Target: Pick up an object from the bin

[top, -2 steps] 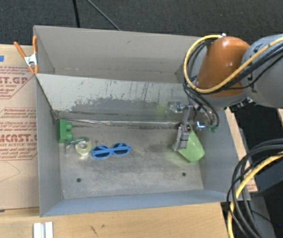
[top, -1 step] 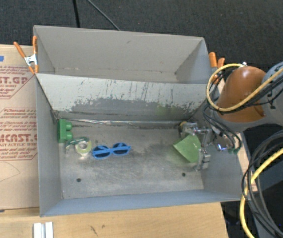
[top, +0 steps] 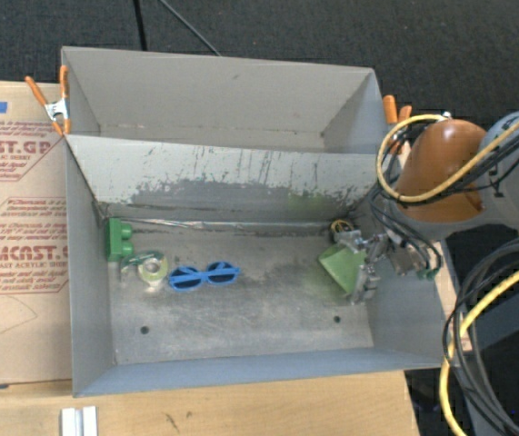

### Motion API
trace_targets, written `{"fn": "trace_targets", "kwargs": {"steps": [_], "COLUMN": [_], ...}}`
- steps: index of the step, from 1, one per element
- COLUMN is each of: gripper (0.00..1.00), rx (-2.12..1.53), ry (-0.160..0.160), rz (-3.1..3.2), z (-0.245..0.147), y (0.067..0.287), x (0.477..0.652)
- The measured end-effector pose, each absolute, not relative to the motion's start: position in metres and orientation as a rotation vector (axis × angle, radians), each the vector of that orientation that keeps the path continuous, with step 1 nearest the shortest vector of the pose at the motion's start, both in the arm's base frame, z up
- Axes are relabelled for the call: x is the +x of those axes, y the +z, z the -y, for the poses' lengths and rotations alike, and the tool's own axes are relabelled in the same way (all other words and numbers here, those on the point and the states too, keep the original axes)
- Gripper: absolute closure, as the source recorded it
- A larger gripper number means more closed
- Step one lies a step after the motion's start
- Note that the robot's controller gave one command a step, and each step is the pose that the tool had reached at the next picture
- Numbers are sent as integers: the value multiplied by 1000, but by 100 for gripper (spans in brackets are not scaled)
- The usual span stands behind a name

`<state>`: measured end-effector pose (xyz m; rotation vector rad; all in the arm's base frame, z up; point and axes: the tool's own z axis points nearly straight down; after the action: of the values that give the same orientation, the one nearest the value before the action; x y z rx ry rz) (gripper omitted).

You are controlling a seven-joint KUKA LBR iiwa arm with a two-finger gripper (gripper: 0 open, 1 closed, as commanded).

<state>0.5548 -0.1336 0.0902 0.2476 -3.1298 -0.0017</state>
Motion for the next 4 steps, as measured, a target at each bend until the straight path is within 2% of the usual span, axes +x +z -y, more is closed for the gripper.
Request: {"fn": "trace_targets", "kwargs": {"steps": [1,2,3,4], "gripper": [100,100,100,0], "rx": [311,383,203,204], "ry": [3,-2,-2,-1], "rz": [3136,3120,3135,3137], "z": [102,67,85,85], "y": [196,185,142,143], "x": [557,551,565,566]}}
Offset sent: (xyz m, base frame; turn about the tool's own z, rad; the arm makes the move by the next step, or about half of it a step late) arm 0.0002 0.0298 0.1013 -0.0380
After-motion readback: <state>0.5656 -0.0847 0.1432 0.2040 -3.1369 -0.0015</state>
